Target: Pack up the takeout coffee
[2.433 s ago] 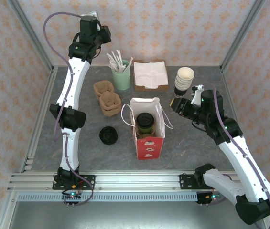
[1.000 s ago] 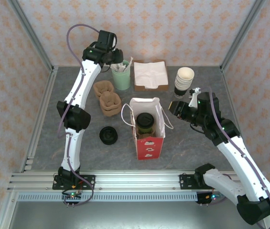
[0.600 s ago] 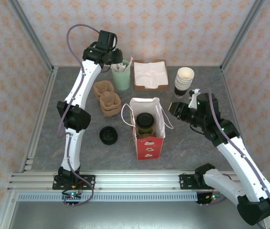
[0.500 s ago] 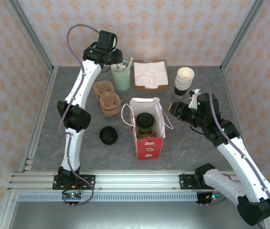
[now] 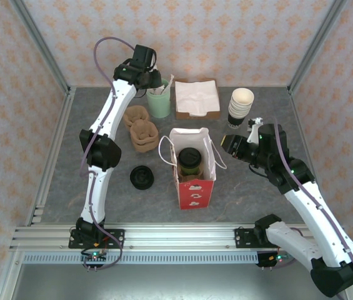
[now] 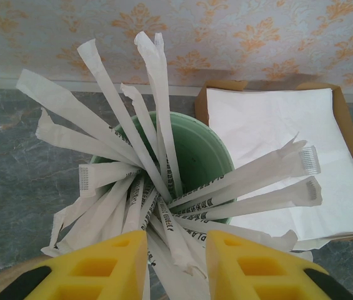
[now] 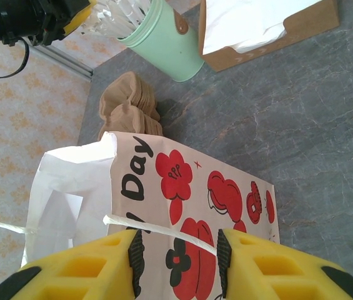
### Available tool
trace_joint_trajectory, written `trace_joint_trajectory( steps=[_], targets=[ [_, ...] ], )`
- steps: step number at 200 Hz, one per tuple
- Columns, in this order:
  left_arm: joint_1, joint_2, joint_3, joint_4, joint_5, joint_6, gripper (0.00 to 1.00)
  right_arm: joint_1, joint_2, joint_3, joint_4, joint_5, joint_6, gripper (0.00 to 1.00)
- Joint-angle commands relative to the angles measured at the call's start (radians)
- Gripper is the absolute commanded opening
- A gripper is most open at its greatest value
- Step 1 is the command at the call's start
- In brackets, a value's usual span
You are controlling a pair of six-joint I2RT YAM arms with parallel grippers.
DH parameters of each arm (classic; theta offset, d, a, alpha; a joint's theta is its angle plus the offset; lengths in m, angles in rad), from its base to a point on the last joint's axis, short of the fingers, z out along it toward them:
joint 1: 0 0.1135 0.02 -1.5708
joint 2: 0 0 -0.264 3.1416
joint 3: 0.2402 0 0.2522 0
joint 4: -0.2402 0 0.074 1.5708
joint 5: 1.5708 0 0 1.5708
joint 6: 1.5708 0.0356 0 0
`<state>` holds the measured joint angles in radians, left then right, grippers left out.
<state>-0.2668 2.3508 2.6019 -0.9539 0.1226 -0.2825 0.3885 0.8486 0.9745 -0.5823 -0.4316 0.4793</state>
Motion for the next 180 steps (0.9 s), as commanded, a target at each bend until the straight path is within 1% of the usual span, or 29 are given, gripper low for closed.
trace_joint_trajectory(
  steps=[1, 55, 119, 180],
  targets=[
    [-0.006, 0.026, 0.037, -0.006, -0.017, 0.002, 0.31, 0.006, -0.016, -0.015, 0.006, 0.022, 0.011, 0.39],
    [-0.009, 0.053, 0.055, -0.007, -0.02, 0.005, 0.29, 0.008, -0.025, -0.025, 0.006, 0.026, 0.011, 0.39],
    [-0.011, 0.044, 0.063, 0.004, -0.015, 0.005, 0.13, 0.008, -0.025, -0.03, 0.007, 0.028, 0.006, 0.39],
    [-0.011, -0.033, 0.071, 0.03, -0.036, 0.014, 0.11, 0.008, -0.023, -0.029, 0.013, 0.031, 0.002, 0.39]
  ],
)
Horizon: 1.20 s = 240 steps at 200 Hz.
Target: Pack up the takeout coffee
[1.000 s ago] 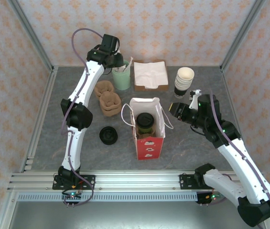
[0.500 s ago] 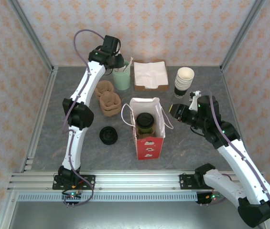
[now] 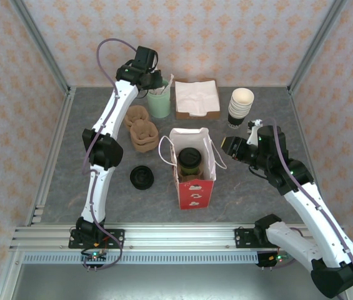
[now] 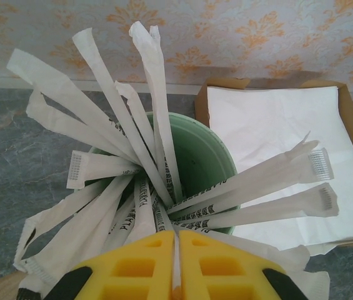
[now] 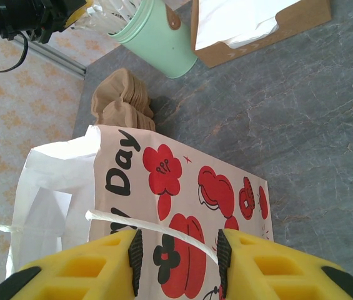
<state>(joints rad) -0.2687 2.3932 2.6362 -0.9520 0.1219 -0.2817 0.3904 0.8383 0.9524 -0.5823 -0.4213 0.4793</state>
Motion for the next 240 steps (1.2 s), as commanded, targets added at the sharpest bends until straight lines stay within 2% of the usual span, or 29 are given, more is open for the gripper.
trace_joint_trajectory(
  steps=[1, 124, 201, 222, 240],
  targets=[
    [-0.009, -0.077, 0.037, 0.028, -0.035, 0.013, 0.11, 0.007, -0.013, -0.007, 0.013, 0.021, 0.002, 0.39],
    [-0.009, -0.256, 0.07, 0.014, -0.084, 0.067, 0.1, 0.007, -0.008, 0.001, 0.023, 0.014, -0.002, 0.39],
    [-0.01, -0.424, 0.064, -0.035, -0.038, 0.085, 0.1, 0.007, -0.002, 0.004, 0.042, 0.018, -0.005, 0.39],
    [-0.015, -0.509, 0.052, -0.068, -0.017, 0.099, 0.11, 0.006, 0.013, 0.025, 0.039, 0.047, -0.029, 0.39],
    [-0.026, -0.611, -0.016, -0.069, 0.011, 0.114, 0.11, 0.005, 0.046, 0.069, 0.017, 0.133, -0.067, 0.39]
  ],
)
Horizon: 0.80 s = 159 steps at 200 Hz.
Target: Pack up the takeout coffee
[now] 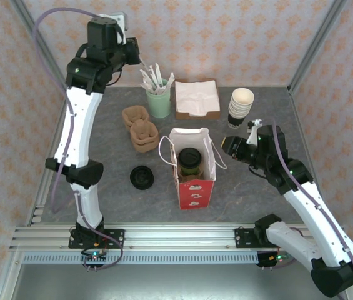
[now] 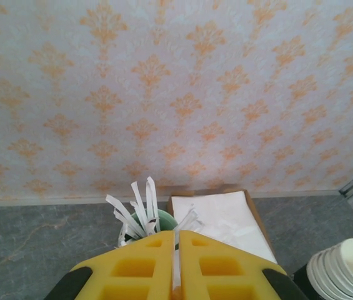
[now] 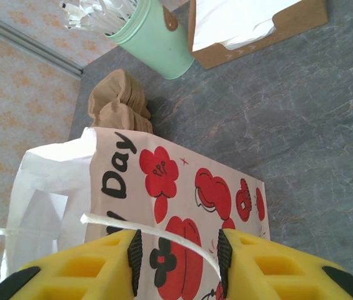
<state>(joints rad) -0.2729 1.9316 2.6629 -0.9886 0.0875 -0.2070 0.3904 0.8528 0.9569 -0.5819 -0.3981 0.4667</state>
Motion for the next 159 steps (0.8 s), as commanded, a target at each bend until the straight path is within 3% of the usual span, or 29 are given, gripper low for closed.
trace_joint_trajectory(
  steps=[1, 27, 52, 99, 159],
  targets=[
    [-0.023, -0.155, -0.049, -0.032, 0.047, 0.04, 0.11, 0.005, 0.033, 0.068, 0.016, 0.115, -0.057, 0.39],
    [-0.081, -0.306, -0.166, -0.05, 0.034, 0.089, 0.11, -0.008, 0.103, 0.17, -0.003, 0.276, -0.091, 0.39],
    [-0.128, -0.448, -0.308, -0.022, 0.092, 0.062, 0.11, -0.041, 0.196, 0.279, 0.01, 0.322, -0.108, 0.39],
    [-0.235, -0.609, -0.471, -0.014, 0.199, -0.01, 0.11, -0.054, 0.432, 0.485, -0.019, 0.295, -0.172, 0.39],
    [-0.378, -0.663, -0.554, 0.026, 0.279, -0.084, 0.11, -0.053, 0.697, 0.699, -0.068, 0.256, -0.252, 0.39]
  ],
)
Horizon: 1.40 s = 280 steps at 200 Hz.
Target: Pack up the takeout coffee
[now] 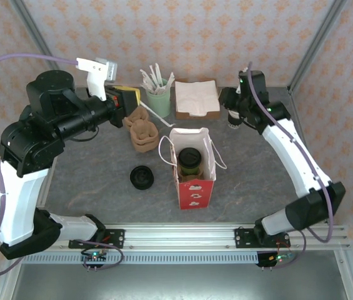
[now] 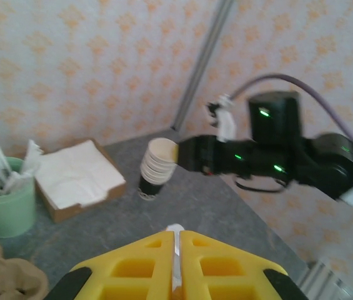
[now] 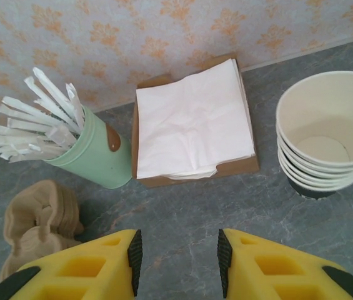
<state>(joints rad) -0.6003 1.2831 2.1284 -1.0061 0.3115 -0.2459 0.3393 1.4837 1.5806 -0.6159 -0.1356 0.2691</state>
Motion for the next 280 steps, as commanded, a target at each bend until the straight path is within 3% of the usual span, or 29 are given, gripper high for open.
trace_joint_trajectory(
  steps=[1, 93, 181, 238, 255, 280],
  targets=[
    [-0.053, -0.014, -0.021, 0.044, 0.057, -0.046, 0.11, -0.003, 0.07, 0.077, -0.033, -0.007, -0.055, 0.39],
    [-0.355, 0.12, 0.018, -0.068, -0.159, 0.093, 0.11, 0.002, 0.58, 0.475, -0.064, 0.01, -0.105, 0.38],
    [-0.367, 0.15, -0.062, -0.086, -0.25, 0.128, 0.11, 0.039, 0.897, 0.799, -0.112, 0.028, -0.132, 0.39],
    [-0.367, 0.163, -0.095, -0.127, -0.202, 0.191, 0.12, 0.051, 1.0, 0.872, -0.096, 0.082, -0.136, 0.39],
    [-0.366, 0.15, -0.137, -0.13, -0.195, 0.221, 0.24, 0.053, 1.038, 0.9, -0.095, 0.105, -0.133, 0.4],
    [-0.367, 0.121, -0.183, -0.085, -0.188, 0.213, 0.52, 0.053, 1.082, 0.93, -0.091, 0.123, -0.13, 0.42]
  ],
)
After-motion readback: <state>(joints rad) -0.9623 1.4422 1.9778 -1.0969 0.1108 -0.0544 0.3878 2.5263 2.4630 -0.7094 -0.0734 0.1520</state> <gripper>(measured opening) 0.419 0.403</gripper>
